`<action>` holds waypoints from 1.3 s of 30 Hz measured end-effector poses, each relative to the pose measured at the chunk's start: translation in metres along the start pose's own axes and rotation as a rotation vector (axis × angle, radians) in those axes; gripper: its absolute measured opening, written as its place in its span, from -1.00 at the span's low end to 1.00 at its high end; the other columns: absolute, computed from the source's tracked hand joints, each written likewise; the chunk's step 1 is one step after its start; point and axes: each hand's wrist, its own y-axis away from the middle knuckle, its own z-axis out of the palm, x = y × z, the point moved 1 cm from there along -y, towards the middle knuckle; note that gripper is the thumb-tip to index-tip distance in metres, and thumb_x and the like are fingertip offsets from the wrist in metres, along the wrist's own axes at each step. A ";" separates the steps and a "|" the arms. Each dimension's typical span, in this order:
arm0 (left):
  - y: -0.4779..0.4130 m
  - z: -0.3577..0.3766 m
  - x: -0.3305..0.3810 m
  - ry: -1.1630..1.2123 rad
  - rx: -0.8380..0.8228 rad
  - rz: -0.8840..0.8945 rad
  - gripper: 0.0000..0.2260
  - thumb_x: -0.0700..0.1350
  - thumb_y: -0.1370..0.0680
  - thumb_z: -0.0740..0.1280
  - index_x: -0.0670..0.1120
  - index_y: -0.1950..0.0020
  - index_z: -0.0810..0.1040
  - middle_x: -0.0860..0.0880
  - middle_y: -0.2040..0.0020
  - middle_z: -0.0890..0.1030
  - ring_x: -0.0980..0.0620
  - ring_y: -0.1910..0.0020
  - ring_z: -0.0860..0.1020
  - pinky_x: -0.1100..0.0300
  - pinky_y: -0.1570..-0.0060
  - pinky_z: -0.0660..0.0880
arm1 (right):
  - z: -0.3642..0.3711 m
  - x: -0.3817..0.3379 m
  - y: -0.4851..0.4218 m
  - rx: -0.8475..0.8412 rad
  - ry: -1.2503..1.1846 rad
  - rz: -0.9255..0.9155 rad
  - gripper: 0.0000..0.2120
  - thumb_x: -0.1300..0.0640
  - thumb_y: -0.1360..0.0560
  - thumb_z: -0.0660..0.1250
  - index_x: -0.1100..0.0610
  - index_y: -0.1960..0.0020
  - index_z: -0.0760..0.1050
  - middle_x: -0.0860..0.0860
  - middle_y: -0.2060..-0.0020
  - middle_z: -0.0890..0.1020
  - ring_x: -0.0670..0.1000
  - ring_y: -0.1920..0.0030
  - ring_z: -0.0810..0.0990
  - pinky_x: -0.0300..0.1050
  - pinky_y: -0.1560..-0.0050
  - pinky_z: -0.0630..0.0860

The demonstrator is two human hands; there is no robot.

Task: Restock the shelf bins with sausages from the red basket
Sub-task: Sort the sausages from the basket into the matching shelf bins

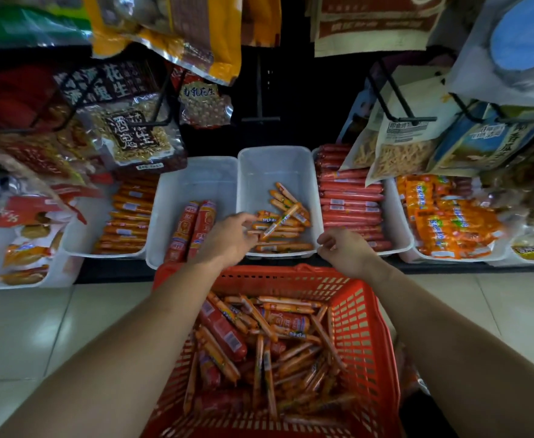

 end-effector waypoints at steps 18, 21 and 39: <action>0.149 0.096 -0.074 -0.120 -0.278 -0.140 -0.71 0.00 -0.57 0.32 0.07 -0.29 0.49 0.00 -0.08 0.63 -0.04 0.03 0.61 0.10 0.14 0.52 | 0.098 0.017 0.099 -0.206 0.148 0.113 -0.75 0.04 -0.51 0.36 0.01 -0.18 0.58 0.05 -0.12 0.66 0.11 -0.13 0.61 -0.06 -0.10 0.53; 0.151 0.112 -0.088 -0.145 -0.313 -0.184 -0.63 0.05 -0.54 0.34 0.09 -0.33 0.44 -0.03 -0.13 0.62 -0.09 -0.04 0.60 0.01 0.04 0.57 | 0.129 0.033 0.094 -0.266 0.172 0.158 -0.71 0.06 -0.51 0.35 0.04 -0.22 0.56 0.10 -0.16 0.65 0.15 -0.17 0.60 -0.07 -0.11 0.50; 0.156 0.207 -0.095 -0.128 -0.420 -0.295 -0.33 0.20 -0.44 0.46 -0.10 -0.39 0.31 -0.12 -0.24 0.50 -0.17 -0.21 0.52 -0.07 -0.10 0.51 | 0.206 0.086 0.083 -0.480 0.548 -0.060 -0.20 -0.17 -0.45 0.44 0.06 -0.54 0.17 0.07 -0.48 0.27 0.18 -0.52 0.15 0.16 -0.45 0.26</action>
